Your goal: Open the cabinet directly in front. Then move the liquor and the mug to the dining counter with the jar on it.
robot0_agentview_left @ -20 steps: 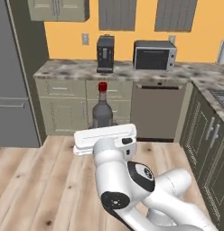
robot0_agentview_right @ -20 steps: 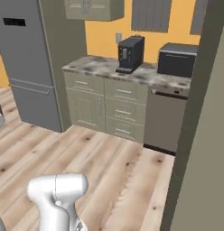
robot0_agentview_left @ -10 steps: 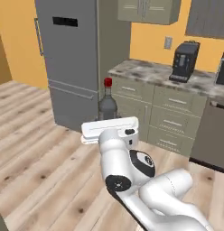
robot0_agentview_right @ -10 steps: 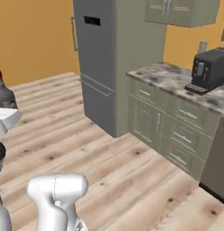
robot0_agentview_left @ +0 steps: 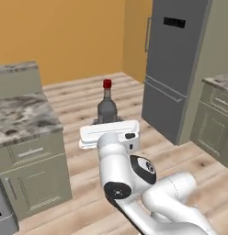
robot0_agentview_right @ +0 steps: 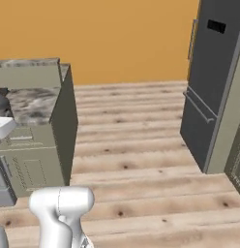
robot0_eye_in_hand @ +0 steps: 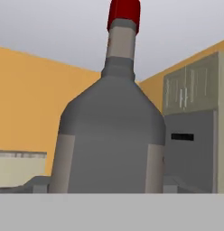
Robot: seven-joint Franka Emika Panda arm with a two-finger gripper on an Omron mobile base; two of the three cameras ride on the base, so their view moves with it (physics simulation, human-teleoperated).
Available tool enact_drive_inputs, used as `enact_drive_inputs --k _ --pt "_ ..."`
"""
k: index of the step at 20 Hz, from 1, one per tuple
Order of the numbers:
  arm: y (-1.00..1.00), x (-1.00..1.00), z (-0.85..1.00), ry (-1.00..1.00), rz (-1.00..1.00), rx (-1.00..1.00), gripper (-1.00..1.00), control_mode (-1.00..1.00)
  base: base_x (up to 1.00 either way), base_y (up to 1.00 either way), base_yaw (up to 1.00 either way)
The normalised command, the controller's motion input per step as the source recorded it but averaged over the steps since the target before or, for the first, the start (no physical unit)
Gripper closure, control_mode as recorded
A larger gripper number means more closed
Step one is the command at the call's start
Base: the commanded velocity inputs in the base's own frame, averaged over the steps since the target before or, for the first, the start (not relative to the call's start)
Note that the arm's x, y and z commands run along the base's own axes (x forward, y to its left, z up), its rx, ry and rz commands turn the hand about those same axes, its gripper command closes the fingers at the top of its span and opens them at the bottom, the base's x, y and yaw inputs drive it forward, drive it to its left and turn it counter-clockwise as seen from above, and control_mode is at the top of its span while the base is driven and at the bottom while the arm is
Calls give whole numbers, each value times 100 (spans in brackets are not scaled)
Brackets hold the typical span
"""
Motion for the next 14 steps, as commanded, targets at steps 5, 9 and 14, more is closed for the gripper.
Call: enact_drive_inputs --k 5,9,14 --pt "0 0 0 0 0 0 100 100 48 -100 34" --pt "0 0 0 0 0 0 100 100 100 -41 20" --pt "0 0 0 0 0 0 100 100 100 -17 13"
